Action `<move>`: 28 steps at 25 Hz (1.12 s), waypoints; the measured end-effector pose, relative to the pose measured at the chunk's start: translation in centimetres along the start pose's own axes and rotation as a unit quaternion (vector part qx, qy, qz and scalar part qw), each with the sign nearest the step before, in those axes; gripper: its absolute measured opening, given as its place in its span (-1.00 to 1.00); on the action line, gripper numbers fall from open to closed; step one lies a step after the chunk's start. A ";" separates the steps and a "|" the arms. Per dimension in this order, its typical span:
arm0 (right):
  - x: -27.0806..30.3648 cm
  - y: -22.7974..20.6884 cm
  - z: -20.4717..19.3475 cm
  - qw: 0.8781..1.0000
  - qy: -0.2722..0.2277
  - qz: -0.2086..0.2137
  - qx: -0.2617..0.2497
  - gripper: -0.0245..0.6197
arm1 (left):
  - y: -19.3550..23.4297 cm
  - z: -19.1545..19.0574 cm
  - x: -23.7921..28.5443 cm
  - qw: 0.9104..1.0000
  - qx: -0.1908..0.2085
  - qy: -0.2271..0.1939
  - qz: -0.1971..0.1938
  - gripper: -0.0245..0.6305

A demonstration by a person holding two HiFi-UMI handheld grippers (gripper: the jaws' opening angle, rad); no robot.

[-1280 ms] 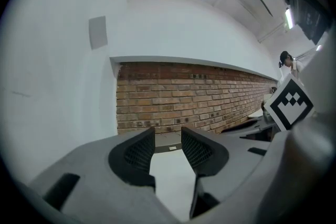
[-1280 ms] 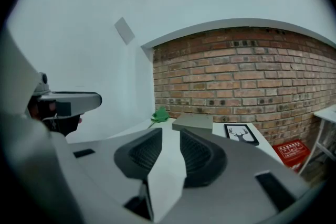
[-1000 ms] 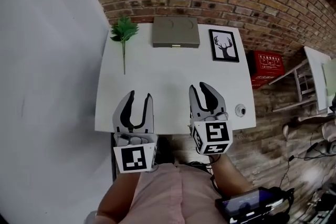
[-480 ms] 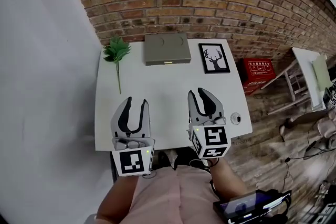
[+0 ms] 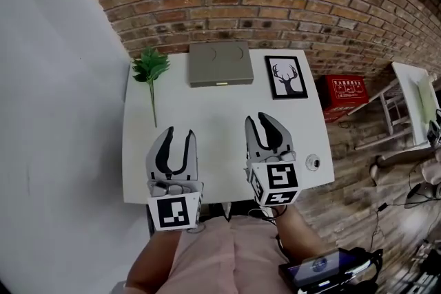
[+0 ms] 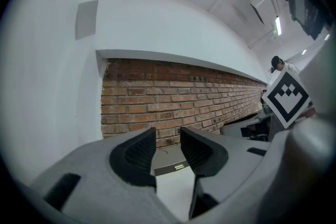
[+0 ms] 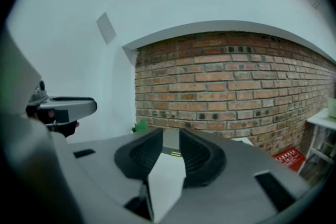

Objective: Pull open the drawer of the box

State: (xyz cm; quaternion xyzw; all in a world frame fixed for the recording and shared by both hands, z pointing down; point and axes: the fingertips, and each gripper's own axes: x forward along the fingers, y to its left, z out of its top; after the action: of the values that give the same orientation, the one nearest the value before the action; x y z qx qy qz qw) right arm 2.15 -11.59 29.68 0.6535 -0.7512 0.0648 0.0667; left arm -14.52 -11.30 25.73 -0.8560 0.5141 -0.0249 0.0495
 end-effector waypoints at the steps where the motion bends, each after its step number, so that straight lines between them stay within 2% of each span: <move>1: 0.5 -0.1 -0.1 1.000 0.003 0.003 0.000 -0.60 | 0.2 -0.2 0.5 1.000 0.001 0.003 0.001 -0.48; 8: 4.9 -1.3 -0.7 0.999 0.023 0.030 0.025 -0.60 | 1.1 -0.6 4.4 1.000 0.005 0.021 0.012 -0.52; 12: 8.1 -2.0 -1.5 0.998 0.036 0.043 0.037 -0.60 | 2.3 -1.7 7.1 0.999 0.020 0.023 0.019 -0.53; 15: 10.6 -2.7 -2.4 0.997 0.048 0.049 0.045 -0.60 | 2.8 -2.9 9.4 0.999 0.016 0.041 0.017 -0.53; 19: 13.6 -3.6 -4.0 0.994 0.067 0.058 0.059 -0.60 | 3.7 -4.3 12.4 0.999 0.029 0.034 0.017 -0.54; 22: 15.5 -3.9 -5.8 0.991 0.088 0.070 0.076 -0.60 | 4.2 -5.9 14.0 0.999 0.021 0.046 0.019 -0.54; 28: 18.5 -3.6 -9.9 0.982 0.135 0.097 0.093 -0.60 | 5.3 -9.7 16.1 0.997 0.010 0.065 0.029 -0.70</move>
State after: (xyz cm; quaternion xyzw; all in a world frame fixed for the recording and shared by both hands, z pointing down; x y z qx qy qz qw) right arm 3.35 -28.28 42.86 0.5661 -0.7859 0.2277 0.1000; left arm -12.45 -28.56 34.65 -0.8369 0.5403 -0.0842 0.0257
